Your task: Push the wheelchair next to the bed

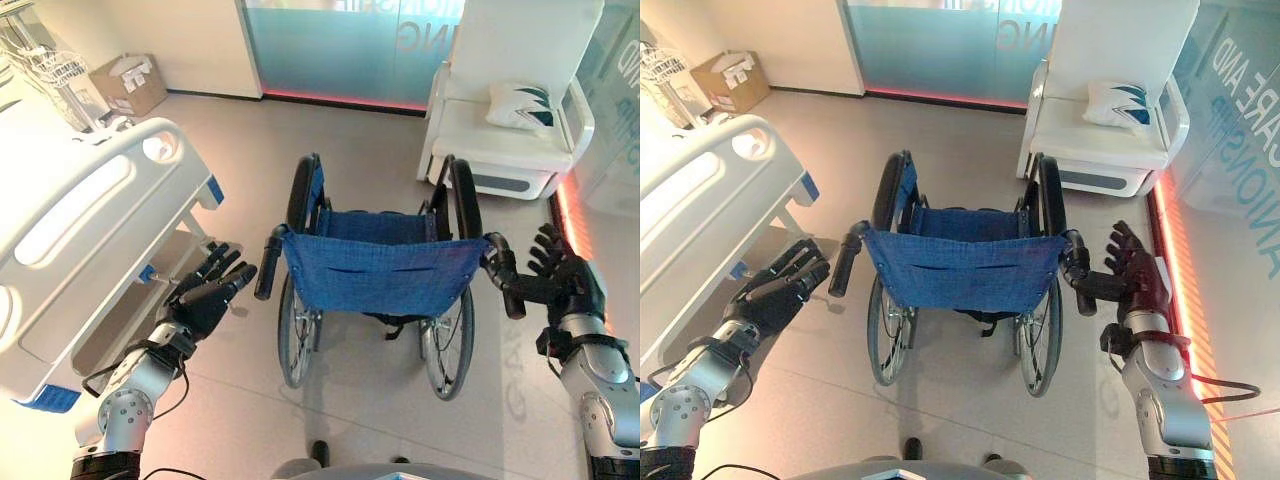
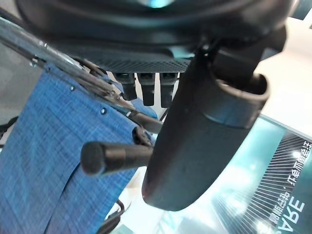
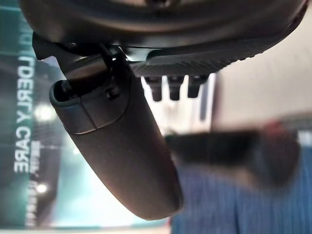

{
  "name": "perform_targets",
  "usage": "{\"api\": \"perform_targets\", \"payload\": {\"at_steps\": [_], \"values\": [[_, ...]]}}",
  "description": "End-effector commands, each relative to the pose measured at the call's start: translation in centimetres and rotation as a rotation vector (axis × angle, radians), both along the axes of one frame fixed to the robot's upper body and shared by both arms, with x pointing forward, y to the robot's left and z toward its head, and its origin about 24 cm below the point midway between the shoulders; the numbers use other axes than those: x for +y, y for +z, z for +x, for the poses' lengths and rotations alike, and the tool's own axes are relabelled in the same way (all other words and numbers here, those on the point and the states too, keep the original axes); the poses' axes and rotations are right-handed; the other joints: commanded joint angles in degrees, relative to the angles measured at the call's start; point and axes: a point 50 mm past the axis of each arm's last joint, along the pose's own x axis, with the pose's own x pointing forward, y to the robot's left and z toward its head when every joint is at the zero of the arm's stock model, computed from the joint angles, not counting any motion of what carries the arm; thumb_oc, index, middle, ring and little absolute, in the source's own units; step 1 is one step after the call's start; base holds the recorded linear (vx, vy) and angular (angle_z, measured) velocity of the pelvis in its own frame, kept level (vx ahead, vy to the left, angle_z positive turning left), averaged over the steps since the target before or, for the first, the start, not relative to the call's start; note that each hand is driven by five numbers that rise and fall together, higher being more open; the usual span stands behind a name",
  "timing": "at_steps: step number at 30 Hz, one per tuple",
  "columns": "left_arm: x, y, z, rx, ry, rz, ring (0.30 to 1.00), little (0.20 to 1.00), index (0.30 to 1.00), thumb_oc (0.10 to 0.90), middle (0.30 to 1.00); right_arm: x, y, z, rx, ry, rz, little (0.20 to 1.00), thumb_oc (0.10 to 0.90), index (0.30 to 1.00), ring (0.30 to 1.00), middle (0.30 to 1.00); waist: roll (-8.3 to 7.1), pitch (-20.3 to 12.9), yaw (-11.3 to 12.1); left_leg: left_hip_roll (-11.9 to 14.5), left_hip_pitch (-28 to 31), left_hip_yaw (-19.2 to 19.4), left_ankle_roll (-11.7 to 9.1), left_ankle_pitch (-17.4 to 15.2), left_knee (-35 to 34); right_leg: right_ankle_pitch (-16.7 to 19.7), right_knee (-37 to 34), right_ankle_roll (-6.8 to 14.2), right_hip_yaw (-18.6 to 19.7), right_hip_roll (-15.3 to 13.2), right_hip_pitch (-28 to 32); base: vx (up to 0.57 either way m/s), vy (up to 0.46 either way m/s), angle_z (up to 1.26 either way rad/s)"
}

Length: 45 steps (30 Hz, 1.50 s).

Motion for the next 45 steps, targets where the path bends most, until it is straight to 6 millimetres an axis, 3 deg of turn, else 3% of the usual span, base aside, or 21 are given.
{"api": "perform_targets", "payload": {"at_steps": [1, 11, 26, 45], "values": [[-0.7, 5.9, 2.7, -0.256, -0.080, 0.038, 0.900, 0.900, 0.900, 0.800, 0.900, 0.7, 6.9, 1.5, -0.296, 0.031, -0.198, 0.900, 0.800, 0.900, 0.900, 0.900, 0.49, -3.24, 1.07, 3.57, 0.41, 1.53, -3.78, -1.99, 0.62, 3.74, 0.04, 1.70, 1.46, -3.76, -2.62, 0.00, 0.000, 0.00], [-2.5, 5.7, 2.9, -0.256, -0.243, 0.068, 0.900, 0.900, 0.900, 0.800, 0.900, 1.8, 5.2, 2.1, -0.208, 0.103, -0.133, 0.900, 0.800, 0.900, 0.900, 0.900, 0.84, -2.66, 1.24, 3.76, 0.62, 1.81, -3.91, -1.70, 0.62, 3.88, 0.04, 1.95, 0.88, -4.07, -2.33, 0.00, 0.000, 0.00], [-3.5, 8.0, 3.1, -0.389, -0.229, -0.066, 0.900, 0.900, 0.900, 0.800, 0.900, 2.8, 3.0, 2.2, -0.120, 0.135, -0.059, 0.900, 0.800, 0.900, 0.900, 0.900, 0.85, -2.48, 1.00, 3.83, 1.25, 2.02, -4.06, -2.15, 0.62, 3.42, 0.04, 2.25, 0.52, -4.18, -1.63, 0.01, 0.001, 0.01], [-6.0, 4.4, 5.9, -0.066, -0.256, -0.171, 0.900, 0.900, 0.900, 0.800, 0.900, 4.1, 2.1, 3.6, -0.063, 0.162, -0.082, 0.900, 0.800, 0.900, 0.900, 0.900, 1.60, -2.28, -0.58, 3.71, 2.51, 1.86, -3.68, -1.94, 0.62, 3.56, 0.04, 2.42, 1.36, -3.88, -0.83, 0.02, 0.005, 0.00]]}}
